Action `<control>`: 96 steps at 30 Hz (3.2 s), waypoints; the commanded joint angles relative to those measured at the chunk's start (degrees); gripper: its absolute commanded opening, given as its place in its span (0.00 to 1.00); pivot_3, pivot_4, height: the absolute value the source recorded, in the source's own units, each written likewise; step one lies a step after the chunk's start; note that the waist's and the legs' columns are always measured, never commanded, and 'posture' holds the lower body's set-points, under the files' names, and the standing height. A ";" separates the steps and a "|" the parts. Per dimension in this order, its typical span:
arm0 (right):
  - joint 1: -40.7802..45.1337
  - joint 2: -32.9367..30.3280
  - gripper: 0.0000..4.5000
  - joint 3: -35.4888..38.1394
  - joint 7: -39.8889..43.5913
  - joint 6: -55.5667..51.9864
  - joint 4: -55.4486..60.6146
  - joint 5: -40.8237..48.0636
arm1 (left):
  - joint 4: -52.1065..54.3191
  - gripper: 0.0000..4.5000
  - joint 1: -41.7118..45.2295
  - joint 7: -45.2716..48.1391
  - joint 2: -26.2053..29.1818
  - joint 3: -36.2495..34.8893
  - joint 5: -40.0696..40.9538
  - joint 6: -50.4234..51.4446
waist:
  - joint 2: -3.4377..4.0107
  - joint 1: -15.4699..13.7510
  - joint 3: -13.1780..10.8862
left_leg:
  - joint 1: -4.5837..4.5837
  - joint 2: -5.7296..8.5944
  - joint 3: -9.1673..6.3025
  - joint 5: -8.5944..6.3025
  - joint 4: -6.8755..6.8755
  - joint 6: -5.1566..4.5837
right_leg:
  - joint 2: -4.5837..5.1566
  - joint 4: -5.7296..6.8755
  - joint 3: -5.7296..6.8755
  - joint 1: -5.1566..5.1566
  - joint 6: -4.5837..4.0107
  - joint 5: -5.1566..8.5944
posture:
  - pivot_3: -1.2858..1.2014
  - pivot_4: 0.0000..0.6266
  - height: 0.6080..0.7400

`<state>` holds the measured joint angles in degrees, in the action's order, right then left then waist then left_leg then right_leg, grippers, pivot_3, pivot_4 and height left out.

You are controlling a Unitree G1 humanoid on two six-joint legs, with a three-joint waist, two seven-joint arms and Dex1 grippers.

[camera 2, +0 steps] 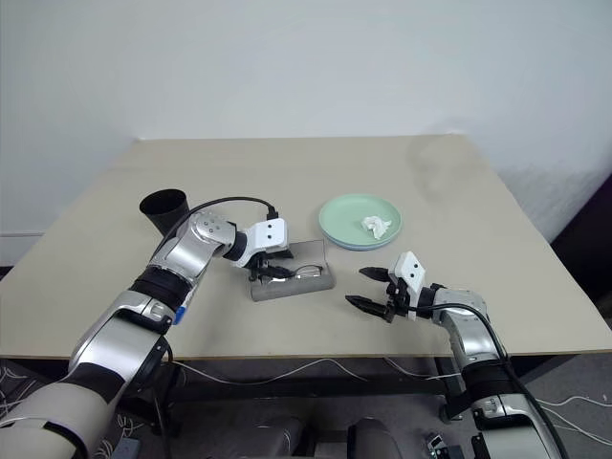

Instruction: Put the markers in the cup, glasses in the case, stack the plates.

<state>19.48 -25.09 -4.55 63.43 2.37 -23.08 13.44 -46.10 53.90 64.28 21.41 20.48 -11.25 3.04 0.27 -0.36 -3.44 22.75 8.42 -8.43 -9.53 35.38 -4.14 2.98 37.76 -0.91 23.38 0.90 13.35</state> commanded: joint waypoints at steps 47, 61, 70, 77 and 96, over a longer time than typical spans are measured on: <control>2.64 -1.22 0.84 -0.23 0.10 -0.93 9.61 1.46 | 28.09 0.00 -17.21 -30.87 0.53 -15.65 1.58 25.29 | 0.01 0.10 0.02 | -0.02 -0.02 0.01 -0.03 0.26 -0.03 | -0.05 0.05 -0.03 -0.06 0.13 -0.10 | 0.52 0.00 0.98; 4.57 -0.28 0.84 -1.67 1.66 0.24 6.25 0.79 | 42.10 0.93 -24.54 -42.89 0.83 -22.78 2.48 52.96 | 0.01 -0.07 0.02 | -0.09 -0.03 0.01 -0.07 0.34 0.00 | -0.06 0.08 0.01 -0.18 0.11 -0.11 | 0.52 0.00 0.98; 3.63 -0.44 0.84 -1.68 1.34 0.64 6.35 0.80 | 45.64 0.99 -24.68 -44.45 0.14 -24.06 6.33 62.06 | 0.00 -0.11 0.02 | -0.05 -0.03 0.04 -0.08 0.33 0.00 | -0.06 0.05 0.01 -0.13 0.13 -0.11 | 0.52 0.00 0.98; 3.68 -0.35 0.84 -1.59 0.96 0.87 5.95 0.59 | 45.31 0.99 -24.56 -45.80 0.48 -24.36 8.49 64.59 | 0.01 -0.08 0.02 | -0.06 -0.04 0.03 -0.08 0.32 0.00 | -0.06 0.06 0.00 -0.13 0.12 -0.11 | 0.52 0.00 0.98; 4.20 -0.18 0.84 -1.70 -0.01 2.16 4.30 0.10 | 45.95 0.03 -25.46 -45.06 2.74 -21.17 11.80 60.08 | 0.01 -0.02 0.02 | -0.05 -0.04 0.03 -0.08 0.28 0.01 | -0.04 0.04 -0.02 -0.11 0.12 -0.11 | 0.52 0.00 0.98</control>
<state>22.16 -25.44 -7.18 63.58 3.26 -19.51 13.28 -2.42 27.74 18.77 23.23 -1.40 0.33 65.73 0.28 -0.39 -3.42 22.69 8.38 -8.39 -9.61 35.65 -4.13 2.94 37.80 -0.93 23.27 1.01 13.24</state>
